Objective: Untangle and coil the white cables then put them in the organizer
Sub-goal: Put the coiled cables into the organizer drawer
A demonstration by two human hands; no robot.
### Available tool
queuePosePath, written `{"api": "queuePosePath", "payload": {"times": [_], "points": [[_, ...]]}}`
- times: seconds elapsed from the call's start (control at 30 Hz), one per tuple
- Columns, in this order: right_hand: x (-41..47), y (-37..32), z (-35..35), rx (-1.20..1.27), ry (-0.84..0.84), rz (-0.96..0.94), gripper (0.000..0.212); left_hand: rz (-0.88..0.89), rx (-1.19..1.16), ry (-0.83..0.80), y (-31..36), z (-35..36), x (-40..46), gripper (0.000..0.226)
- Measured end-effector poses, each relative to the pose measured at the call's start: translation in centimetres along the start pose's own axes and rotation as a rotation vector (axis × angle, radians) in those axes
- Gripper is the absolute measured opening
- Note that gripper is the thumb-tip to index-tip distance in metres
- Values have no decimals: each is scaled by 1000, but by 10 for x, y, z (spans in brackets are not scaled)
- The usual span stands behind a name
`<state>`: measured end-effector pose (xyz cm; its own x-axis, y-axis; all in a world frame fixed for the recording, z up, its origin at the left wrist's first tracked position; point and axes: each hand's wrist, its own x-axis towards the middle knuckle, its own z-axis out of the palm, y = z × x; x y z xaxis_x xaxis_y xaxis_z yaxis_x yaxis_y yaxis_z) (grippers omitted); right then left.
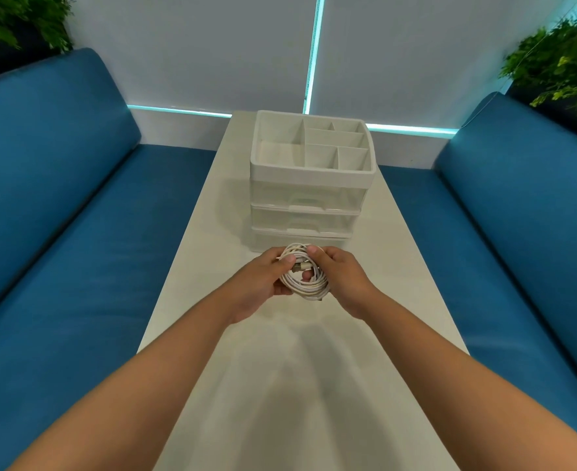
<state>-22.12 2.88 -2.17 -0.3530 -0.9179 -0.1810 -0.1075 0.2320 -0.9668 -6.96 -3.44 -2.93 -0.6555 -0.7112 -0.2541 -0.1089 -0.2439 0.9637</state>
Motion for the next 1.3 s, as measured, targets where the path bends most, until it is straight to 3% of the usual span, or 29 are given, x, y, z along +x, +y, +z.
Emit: {"api": "queuePosePath", "payload": {"times": [0.13,0.3,0.5,0.67,0.87,1.13,1.3], "points": [[-2,-2,-2,-42,-95,-2,29,-54,-43,-52,3,1,-4,30],[0,-5,2,-107,-109,-49,31,-1,137,90,-1,13,-6,50],[-4,-7,14,-9,6,-60,48,186,234,322,-16,25,-7,43],[-3,-9,23,187,110,76,61,238,117,450,-13,26,-5,39],[-11,-15,34,413,160,184,44,237,134,438,-11,33,-9,33],[-4,-6,29,288,211,191,46,130,-19,338,-16,37,-7,32],[2,-5,34,297,230,176,45,61,-41,394,-4,41,-3,54]]}}
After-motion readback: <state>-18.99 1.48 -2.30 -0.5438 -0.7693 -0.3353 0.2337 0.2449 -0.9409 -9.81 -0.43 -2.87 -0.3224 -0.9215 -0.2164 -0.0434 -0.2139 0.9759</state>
